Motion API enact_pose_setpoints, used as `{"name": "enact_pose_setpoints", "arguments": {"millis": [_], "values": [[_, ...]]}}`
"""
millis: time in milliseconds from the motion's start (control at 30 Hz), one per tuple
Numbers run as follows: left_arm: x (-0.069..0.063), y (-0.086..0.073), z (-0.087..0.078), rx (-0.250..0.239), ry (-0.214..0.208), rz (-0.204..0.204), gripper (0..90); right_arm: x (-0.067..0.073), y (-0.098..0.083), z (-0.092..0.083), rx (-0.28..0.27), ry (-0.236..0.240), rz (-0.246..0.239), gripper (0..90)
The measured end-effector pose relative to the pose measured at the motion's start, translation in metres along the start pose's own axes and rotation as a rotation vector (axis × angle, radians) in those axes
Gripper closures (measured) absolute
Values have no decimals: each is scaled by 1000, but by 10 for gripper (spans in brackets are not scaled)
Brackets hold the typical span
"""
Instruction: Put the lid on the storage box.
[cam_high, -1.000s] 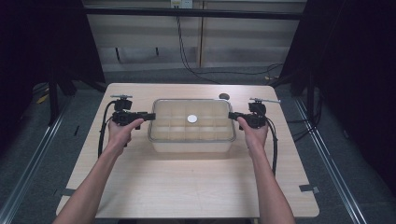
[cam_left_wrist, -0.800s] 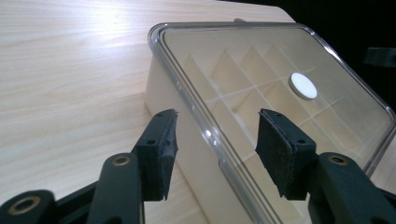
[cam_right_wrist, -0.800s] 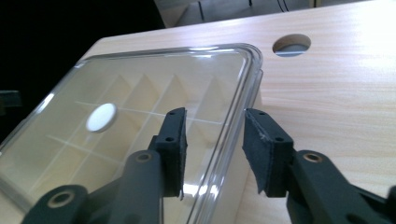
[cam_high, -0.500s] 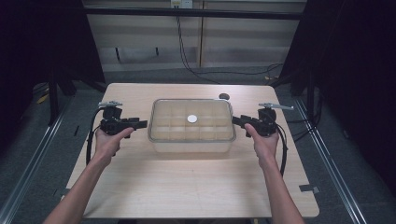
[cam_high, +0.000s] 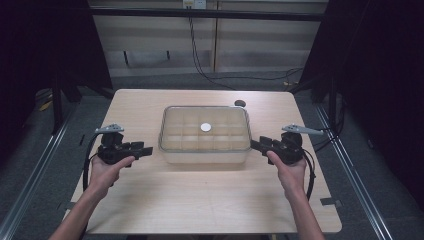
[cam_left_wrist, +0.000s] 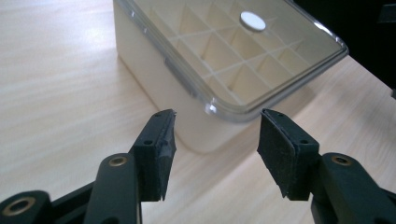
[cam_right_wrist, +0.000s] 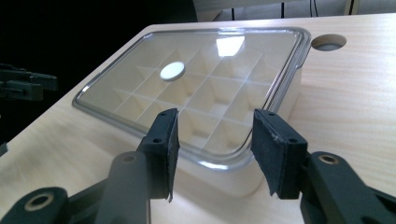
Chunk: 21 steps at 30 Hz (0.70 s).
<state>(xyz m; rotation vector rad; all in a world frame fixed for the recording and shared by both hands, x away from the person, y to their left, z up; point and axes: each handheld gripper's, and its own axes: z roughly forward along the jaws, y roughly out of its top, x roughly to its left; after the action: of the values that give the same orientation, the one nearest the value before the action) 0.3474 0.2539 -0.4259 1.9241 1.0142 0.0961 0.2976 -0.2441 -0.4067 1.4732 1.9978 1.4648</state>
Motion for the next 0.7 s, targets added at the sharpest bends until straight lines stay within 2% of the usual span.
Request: {"name": "enact_pose_setpoints", "arguments": {"millis": [100, 133, 167, 267, 433, 500, 567, 600, 700], "values": [[0, -7, -5, 12, 23, 4, 458, 5, -7, -7, 7, 0, -9, 501], [-2, -10, -7, 1, 34, 0, 453, 8, -12, -10, 17, -6, -13, 485], [-4, -12, -8, -5, 28, -8, 453, 8, -12, -10, 17, -6, -13, 485], [-13, -23, -14, 6, 20, 17, 452, 11, -23, -19, 21, -11, -6, 460], [-21, -37, -20, 10, 7, 22, 452, 14, -35, -28, 28, -3, 0, 443], [-25, -44, -21, 21, 16, 25, 449, 15, -41, -32, 34, 2, 3, 443], [-30, -53, -20, 47, 48, 31, 416, 16, -49, -35, 37, 8, 15, 451], [-32, -58, -20, 54, 41, 35, 406, 18, -58, -36, 40, 11, 26, 449], [-37, -68, -21, 70, 10, 30, 401, 20, -67, -37, 47, 19, 35, 445]]}}
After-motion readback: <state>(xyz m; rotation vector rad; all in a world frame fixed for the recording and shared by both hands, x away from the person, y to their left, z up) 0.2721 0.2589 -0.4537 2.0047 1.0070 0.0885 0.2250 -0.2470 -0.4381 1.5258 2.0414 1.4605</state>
